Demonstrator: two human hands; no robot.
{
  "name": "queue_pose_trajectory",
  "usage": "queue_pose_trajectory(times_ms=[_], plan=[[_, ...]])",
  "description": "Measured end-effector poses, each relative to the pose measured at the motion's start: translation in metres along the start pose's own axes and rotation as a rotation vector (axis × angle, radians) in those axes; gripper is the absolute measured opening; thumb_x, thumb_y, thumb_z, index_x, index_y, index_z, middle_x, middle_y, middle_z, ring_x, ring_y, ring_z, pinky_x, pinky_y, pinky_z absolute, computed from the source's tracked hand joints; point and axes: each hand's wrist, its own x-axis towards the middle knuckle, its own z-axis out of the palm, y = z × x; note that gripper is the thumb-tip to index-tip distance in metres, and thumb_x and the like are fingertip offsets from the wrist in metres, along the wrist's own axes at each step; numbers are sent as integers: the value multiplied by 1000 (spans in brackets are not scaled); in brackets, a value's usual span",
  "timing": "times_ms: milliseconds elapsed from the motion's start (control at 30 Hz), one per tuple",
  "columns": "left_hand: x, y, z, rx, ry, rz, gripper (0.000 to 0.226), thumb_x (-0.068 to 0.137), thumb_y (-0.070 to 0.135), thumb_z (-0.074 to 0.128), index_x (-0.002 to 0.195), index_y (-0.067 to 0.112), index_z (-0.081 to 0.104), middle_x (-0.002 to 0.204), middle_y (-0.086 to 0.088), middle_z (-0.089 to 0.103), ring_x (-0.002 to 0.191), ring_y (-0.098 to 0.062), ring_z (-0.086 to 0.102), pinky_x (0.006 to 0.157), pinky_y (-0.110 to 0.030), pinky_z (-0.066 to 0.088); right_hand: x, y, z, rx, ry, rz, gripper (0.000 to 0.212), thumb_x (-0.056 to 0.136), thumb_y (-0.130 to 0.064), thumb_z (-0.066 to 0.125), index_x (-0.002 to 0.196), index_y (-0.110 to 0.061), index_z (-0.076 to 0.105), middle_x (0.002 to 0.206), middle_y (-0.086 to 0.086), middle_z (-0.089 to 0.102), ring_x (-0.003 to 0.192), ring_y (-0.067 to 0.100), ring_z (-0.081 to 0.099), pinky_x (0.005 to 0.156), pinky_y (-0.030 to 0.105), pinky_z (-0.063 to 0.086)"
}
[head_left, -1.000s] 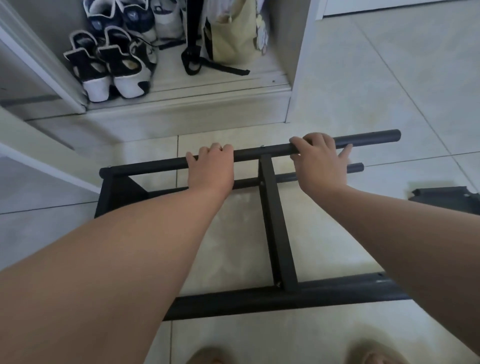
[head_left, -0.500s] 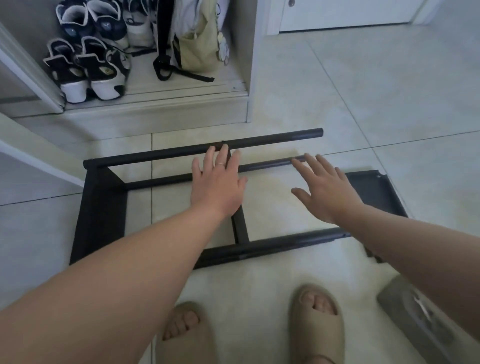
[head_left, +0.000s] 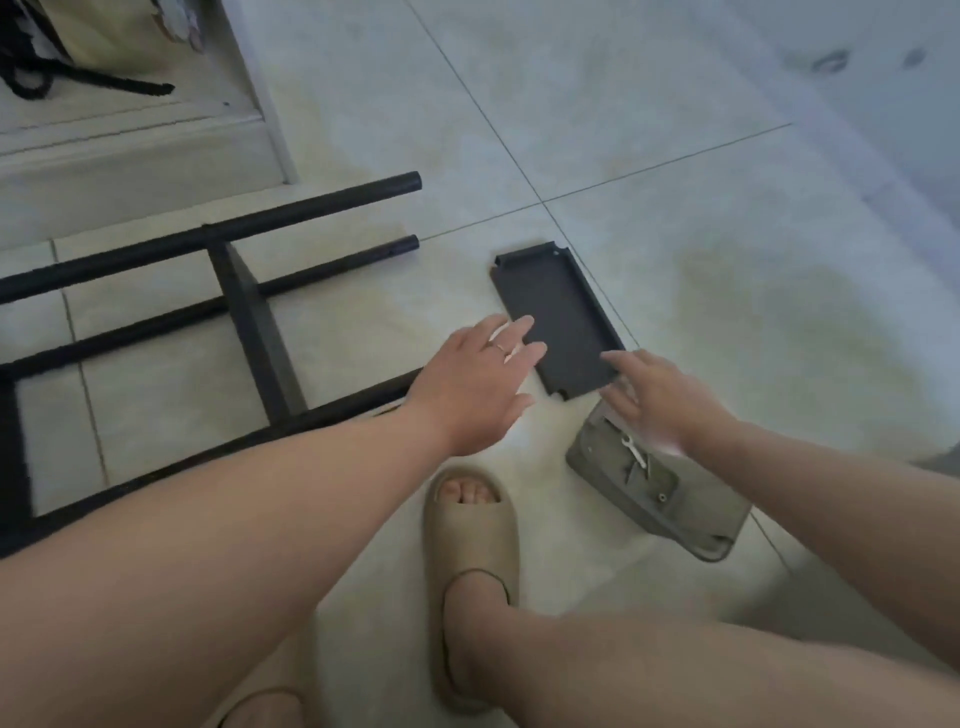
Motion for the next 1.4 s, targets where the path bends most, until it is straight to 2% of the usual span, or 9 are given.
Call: queue_pose_trajectory(times_ms=[167, 400, 533, 700, 833, 933, 1100, 1233, 1400], plan=[[27, 43, 35, -135, -143, 147, 50, 101, 37, 44, 150, 26, 34, 167, -6, 14, 147, -28, 23, 110, -44, 31, 2, 53, 42, 49, -114, 120, 27, 105, -38, 43, 119, -18, 57, 119, 5, 66, 106, 30, 61, 89, 43, 52], [59, 77, 68, -192, -273, 169, 38, 104, 38, 42, 141, 31, 45, 164, -6, 20, 140, -28, 28, 105, -44, 35, 23, 99, 93, 67, -240, 299, 23, 101, -24, 43, 117, -22, 60, 115, 9, 67, 101, 31, 63, 83, 38, 52], [59, 79, 82, -139, -301, 131, 27, 104, 31, 43, 127, 24, 55, 137, -6, 44, 122, -26, 41, 95, -40, 40, 27, 110, 121, 73, -326, 301, 19, 97, -23, 53, 115, -19, 59, 113, 9, 66, 99, 31, 63, 77, 34, 48], [47, 76, 89, -173, -283, 151, 26, 103, 23, 44, 125, 29, 55, 117, -3, 51, 109, -25, 45, 87, -37, 40, 29, 108, 149, 169, -318, 293, 28, 94, -25, 67, 120, -16, 59, 116, 10, 68, 107, 31, 64, 85, 36, 50], [39, 78, 92, -181, -290, 155, 23, 103, 28, 43, 124, 27, 54, 113, -5, 53, 107, -27, 47, 86, -39, 42, 31, 105, 158, 156, -331, 287, 31, 89, -8, 59, 119, -14, 57, 114, 16, 66, 101, 35, 65, 83, 40, 54], [36, 80, 92, -192, -309, 145, 25, 104, 28, 43, 127, 27, 52, 115, -6, 54, 109, -28, 48, 88, -40, 42, 31, 103, 157, 170, -305, 286, 33, 86, -5, 57, 117, -13, 59, 112, 16, 68, 101, 35, 66, 80, 38, 53], [30, 65, 79, -173, -329, 159, 41, 102, 27, 45, 142, 31, 40, 131, -4, 53, 119, -28, 48, 93, -40, 43, 28, 96, 130, 204, -198, 296, 9, 91, -15, 60, 99, -14, 63, 100, 10, 69, 90, 31, 62, 71, 33, 47], [12, 32, 43, -92, -353, 147, 35, 103, 31, 43, 138, 30, 47, 134, 1, 55, 124, -21, 46, 95, -36, 43, 13, 69, 88, 274, -137, 206, 3, 92, -17, 63, 92, -18, 60, 87, -1, 64, 81, 22, 62, 63, 27, 42], [-34, -21, -16, -61, -299, -110, 29, 102, 35, 45, 129, 30, 54, 126, 6, 60, 118, -20, 52, 90, -37, 48, -3, 8, 31, 367, -23, 111, 6, 88, -14, 58, 85, -19, 56, 81, -2, 63, 65, 17, 59, 51, 27, 43]])
